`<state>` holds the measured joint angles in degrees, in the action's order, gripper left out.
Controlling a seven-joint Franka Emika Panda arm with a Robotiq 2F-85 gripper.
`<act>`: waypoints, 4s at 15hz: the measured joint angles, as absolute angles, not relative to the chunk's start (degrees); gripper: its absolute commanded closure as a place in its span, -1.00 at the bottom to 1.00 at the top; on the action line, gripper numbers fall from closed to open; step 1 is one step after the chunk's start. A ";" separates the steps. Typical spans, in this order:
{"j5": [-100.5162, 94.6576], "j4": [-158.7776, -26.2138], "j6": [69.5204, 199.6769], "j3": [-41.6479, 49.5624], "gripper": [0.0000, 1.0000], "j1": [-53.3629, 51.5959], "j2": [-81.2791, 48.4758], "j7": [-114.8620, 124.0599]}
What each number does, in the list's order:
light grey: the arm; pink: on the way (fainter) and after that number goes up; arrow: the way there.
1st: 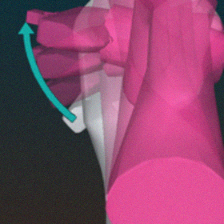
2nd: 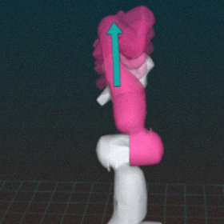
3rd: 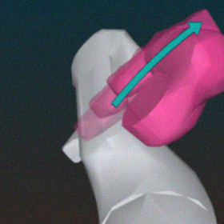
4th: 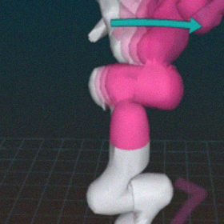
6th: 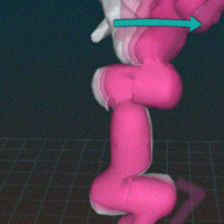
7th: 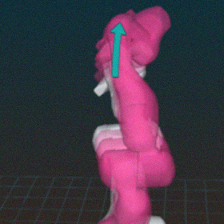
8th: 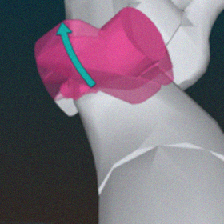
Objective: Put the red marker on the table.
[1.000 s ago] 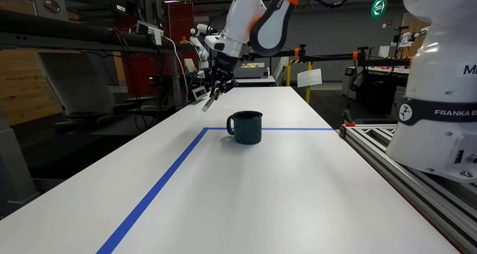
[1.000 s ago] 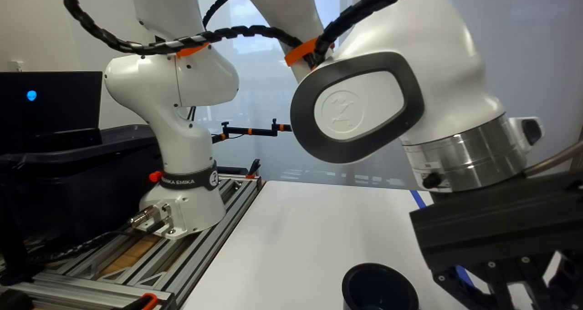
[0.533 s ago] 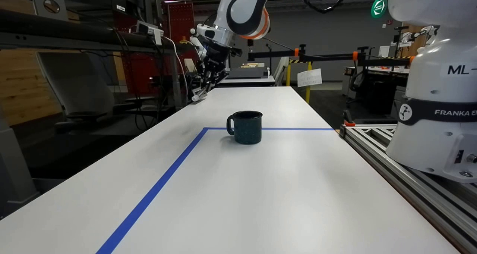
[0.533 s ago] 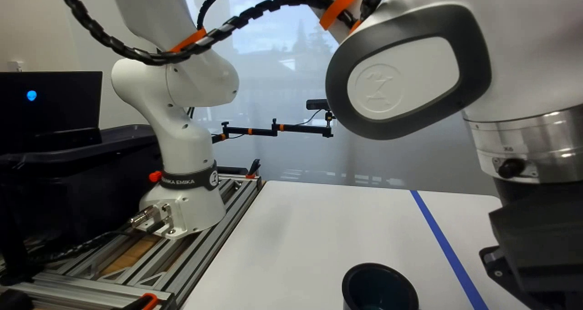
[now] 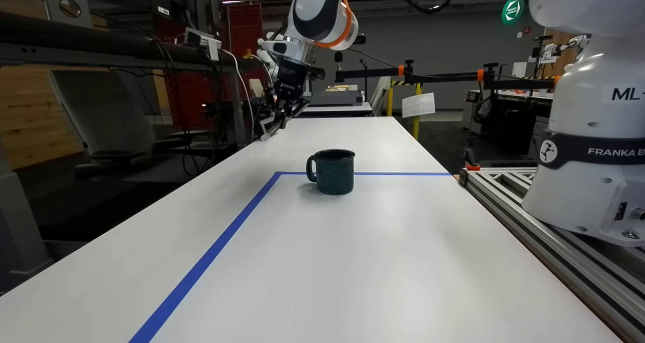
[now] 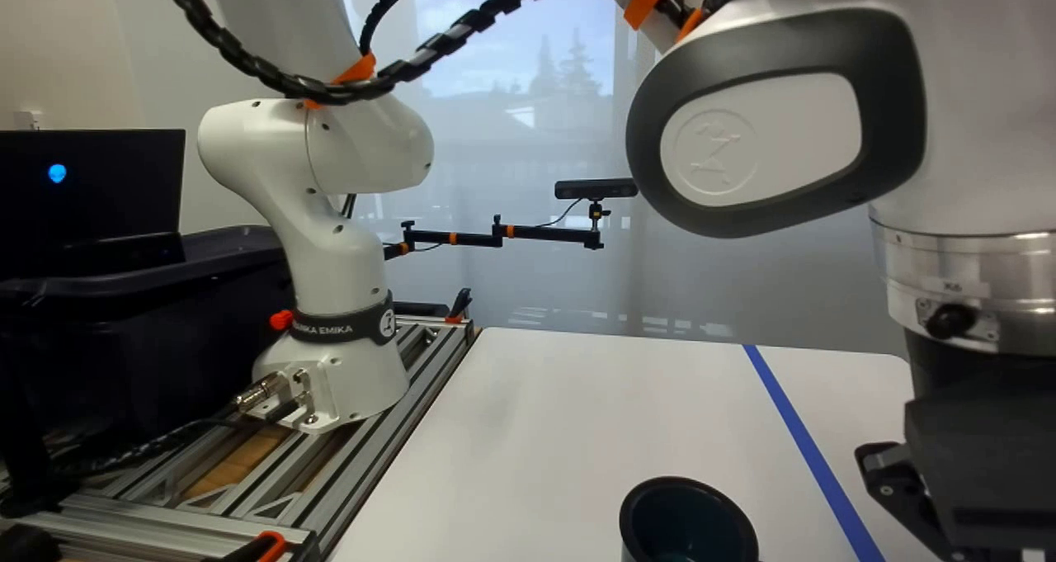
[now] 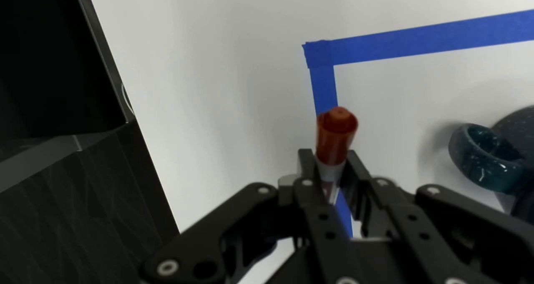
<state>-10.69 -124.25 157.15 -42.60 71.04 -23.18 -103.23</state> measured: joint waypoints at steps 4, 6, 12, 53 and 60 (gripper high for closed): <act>-7.35 -123.66 157.11 -33.79 0.90 61.84 -23.14 -104.68; -6.01 -123.43 157.11 -29.15 0.90 57.00 -23.28 -105.23; -3.14 -122.78 157.10 -17.64 0.90 44.40 -24.43 -105.87; -17.58 -115.42 125.90 37.63 -1.00 -27.63 -11.13 -42.66; -17.82 -115.49 125.60 39.26 -1.00 -29.35 -10.90 -40.09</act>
<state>-17.82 -115.49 125.60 39.26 -29.35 -10.90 -40.09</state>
